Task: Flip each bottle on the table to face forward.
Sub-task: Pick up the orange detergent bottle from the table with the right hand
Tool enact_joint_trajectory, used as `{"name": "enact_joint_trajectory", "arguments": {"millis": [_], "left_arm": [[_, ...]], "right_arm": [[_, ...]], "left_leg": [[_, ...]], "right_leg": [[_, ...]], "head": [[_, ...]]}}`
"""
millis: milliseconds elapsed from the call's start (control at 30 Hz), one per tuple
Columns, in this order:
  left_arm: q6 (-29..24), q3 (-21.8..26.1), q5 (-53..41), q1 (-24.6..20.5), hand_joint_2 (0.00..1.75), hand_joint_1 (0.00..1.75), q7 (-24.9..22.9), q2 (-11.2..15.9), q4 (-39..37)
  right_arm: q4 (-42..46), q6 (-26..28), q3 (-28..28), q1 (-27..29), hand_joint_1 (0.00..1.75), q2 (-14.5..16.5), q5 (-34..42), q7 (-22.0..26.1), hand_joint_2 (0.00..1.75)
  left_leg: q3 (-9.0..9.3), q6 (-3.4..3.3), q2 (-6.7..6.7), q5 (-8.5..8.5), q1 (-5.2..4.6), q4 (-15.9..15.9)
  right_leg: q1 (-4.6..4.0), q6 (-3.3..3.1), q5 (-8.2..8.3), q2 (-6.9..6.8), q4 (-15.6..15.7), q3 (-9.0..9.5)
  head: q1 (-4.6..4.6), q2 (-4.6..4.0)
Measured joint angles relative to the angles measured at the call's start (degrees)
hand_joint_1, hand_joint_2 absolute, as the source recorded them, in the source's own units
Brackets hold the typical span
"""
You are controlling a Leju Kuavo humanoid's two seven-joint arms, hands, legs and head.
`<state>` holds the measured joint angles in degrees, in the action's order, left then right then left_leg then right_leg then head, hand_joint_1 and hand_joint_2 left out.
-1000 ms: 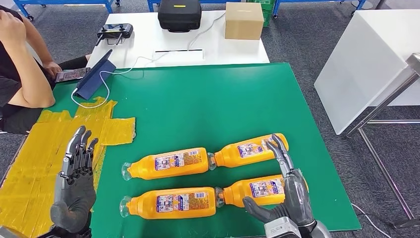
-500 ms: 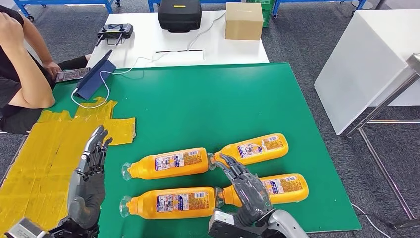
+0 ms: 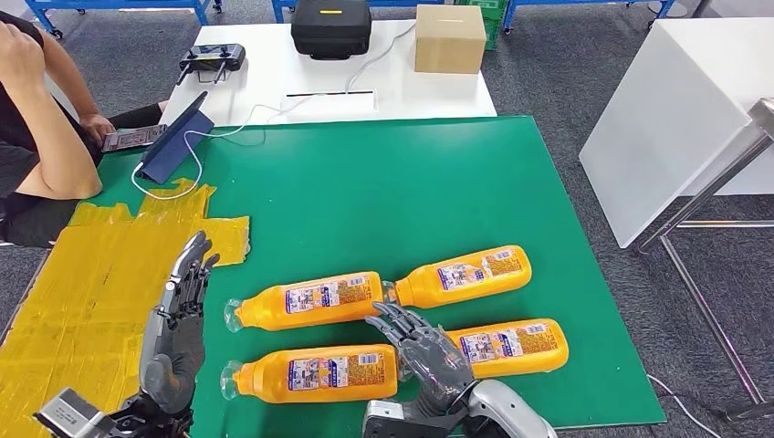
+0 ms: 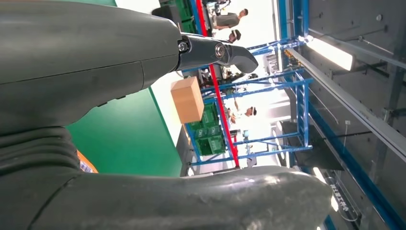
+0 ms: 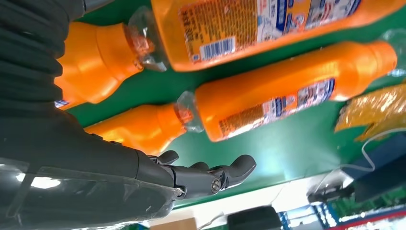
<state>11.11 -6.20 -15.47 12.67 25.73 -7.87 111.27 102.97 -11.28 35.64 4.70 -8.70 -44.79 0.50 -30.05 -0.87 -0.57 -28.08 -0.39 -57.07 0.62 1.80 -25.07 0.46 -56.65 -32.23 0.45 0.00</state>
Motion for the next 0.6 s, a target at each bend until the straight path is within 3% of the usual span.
{"name": "enact_joint_trajectory", "arguments": {"millis": [600], "left_arm": [[0.14,-2.69,0.37,-2.36,0.0,0.0,-0.85,0.02,-1.63]], "right_arm": [[-7.2,-5.66,5.98,-7.41,0.0,0.12,-2.99,-1.91,1.75]], "left_leg": [[0.0,0.0,0.0,0.0,0.0,0.0]], "right_leg": [[0.0,0.0,0.0,0.0,0.0,0.0]], "head": [[0.01,0.0]]}}
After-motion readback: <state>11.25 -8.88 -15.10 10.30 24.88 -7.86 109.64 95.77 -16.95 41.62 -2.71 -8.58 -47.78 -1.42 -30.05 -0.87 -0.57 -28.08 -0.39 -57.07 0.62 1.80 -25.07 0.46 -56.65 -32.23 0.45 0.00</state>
